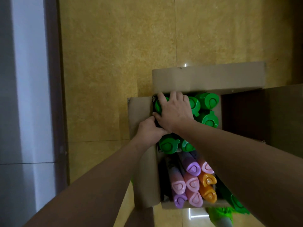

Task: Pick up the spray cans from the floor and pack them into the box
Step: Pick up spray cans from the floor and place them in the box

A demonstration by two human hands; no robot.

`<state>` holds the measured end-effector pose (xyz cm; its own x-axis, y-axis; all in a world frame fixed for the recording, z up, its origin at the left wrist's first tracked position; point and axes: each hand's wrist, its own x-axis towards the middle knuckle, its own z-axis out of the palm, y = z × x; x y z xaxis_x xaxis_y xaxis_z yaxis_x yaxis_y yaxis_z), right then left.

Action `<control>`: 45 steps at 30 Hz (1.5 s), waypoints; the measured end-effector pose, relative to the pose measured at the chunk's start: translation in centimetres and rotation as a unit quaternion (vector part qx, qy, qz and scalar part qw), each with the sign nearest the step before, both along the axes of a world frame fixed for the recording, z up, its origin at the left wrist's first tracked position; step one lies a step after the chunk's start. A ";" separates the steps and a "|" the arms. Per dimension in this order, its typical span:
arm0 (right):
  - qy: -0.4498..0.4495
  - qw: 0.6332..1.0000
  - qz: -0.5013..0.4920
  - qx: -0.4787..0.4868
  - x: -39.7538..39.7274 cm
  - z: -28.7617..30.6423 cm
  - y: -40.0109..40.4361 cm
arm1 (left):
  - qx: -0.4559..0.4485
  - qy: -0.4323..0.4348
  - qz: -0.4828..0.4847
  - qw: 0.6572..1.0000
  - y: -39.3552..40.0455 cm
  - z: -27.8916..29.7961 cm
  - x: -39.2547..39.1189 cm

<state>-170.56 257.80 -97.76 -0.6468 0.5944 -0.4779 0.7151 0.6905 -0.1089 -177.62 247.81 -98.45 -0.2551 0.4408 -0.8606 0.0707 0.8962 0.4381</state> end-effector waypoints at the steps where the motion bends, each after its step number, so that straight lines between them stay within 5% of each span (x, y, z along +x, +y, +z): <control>1: -0.002 1.000 0.006 -0.007 0.1 0.0 0.1 | 0.002 -0.004 0.002 1.000 0.1 0.2 0.1; 12: 0.173 0.983 -0.064 0.009 6.8 2.1 -1.1 | 0.029 0.058 0.067 0.996 -0.7 1.0 1.9; 18: 0.146 0.988 -0.054 -0.005 10.7 3.0 -2.1 | 0.049 0.125 0.123 0.983 -2.0 2.2 4.4; 32: 0.085 0.984 0.155 -0.019 14.9 6.8 -5.4 | 0.053 0.260 0.201 0.943 -9.1 7.0 12.7; 45: 0.059 0.919 0.382 -0.076 17.6 6.8 -27.0 | -0.060 0.246 0.388 0.886 -33.4 6.4 25.0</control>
<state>-152.92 230.78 -90.96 -0.9003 -0.1218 -0.4180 0.0055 0.9568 -0.2908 -152.62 214.37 -92.08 -0.7991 -0.1189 -0.5893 -0.4311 0.7966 0.4238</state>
